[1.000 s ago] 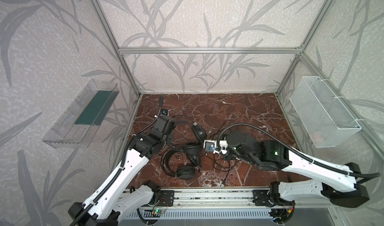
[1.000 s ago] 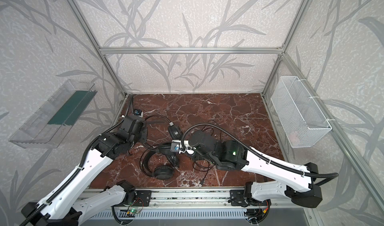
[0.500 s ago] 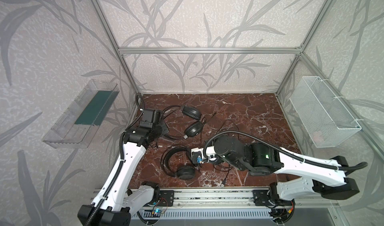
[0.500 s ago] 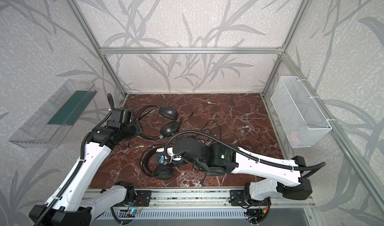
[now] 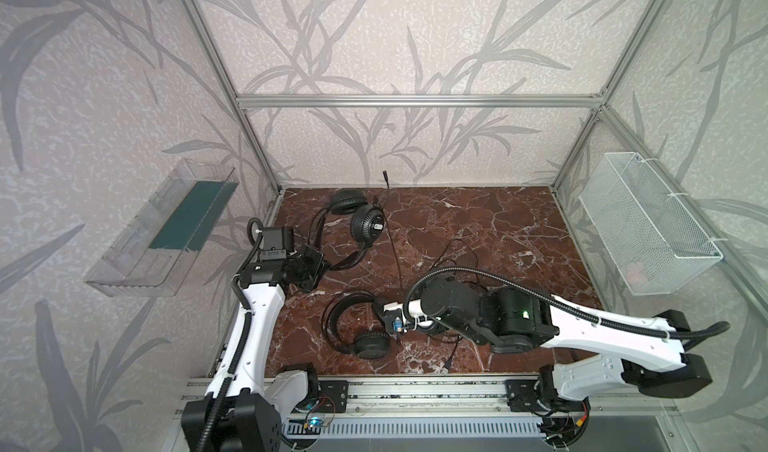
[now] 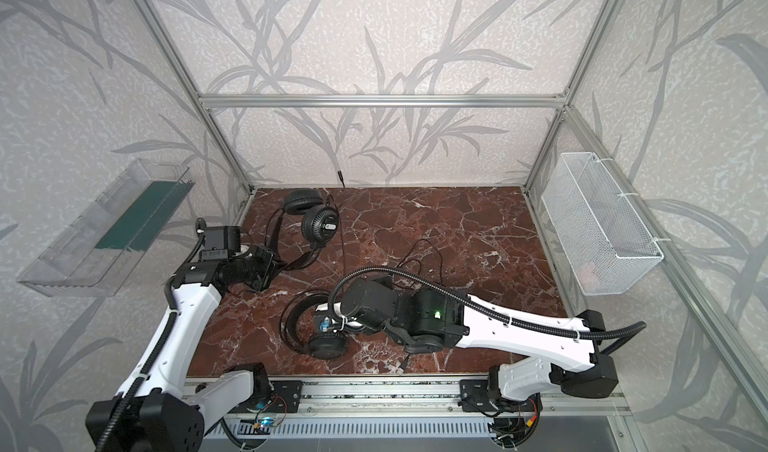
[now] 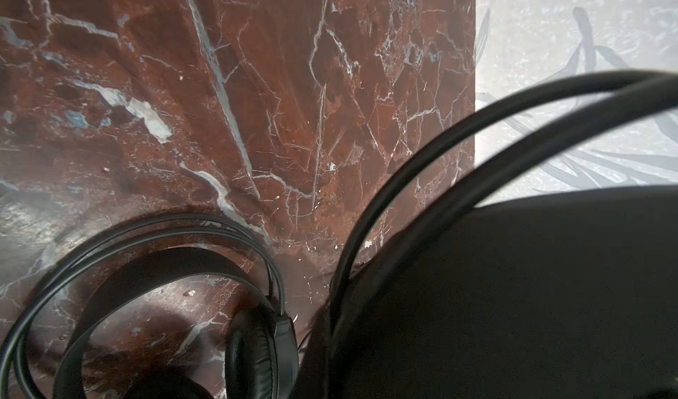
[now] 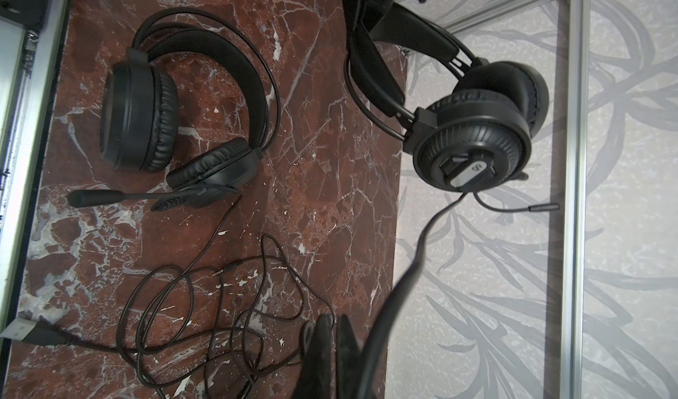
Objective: Wrap the headphones
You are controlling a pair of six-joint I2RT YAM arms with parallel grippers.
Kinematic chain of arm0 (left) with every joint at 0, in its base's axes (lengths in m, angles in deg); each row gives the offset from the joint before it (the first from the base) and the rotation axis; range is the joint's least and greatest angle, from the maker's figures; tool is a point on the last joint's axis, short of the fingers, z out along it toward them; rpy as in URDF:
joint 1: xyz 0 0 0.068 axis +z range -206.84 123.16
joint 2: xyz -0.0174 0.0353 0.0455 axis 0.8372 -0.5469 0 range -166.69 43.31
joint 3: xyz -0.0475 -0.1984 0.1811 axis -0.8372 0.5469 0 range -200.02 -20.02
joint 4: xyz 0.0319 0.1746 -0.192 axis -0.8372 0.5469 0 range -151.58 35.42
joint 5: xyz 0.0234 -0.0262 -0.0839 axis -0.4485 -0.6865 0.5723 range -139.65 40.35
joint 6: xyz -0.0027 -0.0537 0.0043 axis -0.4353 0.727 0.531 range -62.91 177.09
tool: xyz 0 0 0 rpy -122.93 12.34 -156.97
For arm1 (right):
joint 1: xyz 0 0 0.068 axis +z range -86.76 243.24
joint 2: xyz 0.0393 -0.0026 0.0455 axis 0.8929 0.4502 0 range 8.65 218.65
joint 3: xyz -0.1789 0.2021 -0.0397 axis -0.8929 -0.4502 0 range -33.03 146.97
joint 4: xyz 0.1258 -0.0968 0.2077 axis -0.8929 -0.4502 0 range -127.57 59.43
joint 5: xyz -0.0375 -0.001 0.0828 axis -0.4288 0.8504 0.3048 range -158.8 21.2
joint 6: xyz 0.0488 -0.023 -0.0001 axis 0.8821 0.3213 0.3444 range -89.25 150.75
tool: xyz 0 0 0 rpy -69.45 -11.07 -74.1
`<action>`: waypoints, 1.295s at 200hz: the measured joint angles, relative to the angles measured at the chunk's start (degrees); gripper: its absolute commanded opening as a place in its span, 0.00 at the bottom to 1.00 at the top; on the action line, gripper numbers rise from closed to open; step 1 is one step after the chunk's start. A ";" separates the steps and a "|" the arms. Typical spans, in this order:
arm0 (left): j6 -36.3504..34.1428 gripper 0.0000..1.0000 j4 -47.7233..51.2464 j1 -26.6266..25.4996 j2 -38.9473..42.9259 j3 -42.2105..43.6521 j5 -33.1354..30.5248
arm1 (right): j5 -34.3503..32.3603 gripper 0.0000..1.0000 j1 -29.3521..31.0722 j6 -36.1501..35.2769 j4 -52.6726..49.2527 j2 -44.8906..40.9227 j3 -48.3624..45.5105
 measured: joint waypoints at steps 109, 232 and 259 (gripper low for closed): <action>5.70 0.00 -2.86 3.43 3.04 2.58 5.84 | 16.11 0.16 -20.68 17.64 18.18 -4.63 -16.81; 4.59 0.00 2.67 4.94 2.62 -5.18 8.26 | 38.66 0.46 -39.08 34.12 34.84 14.12 -21.51; 2.82 0.00 3.28 4.94 1.68 -8.04 8.33 | 38.03 0.49 -41.62 32.98 35.58 18.16 -20.85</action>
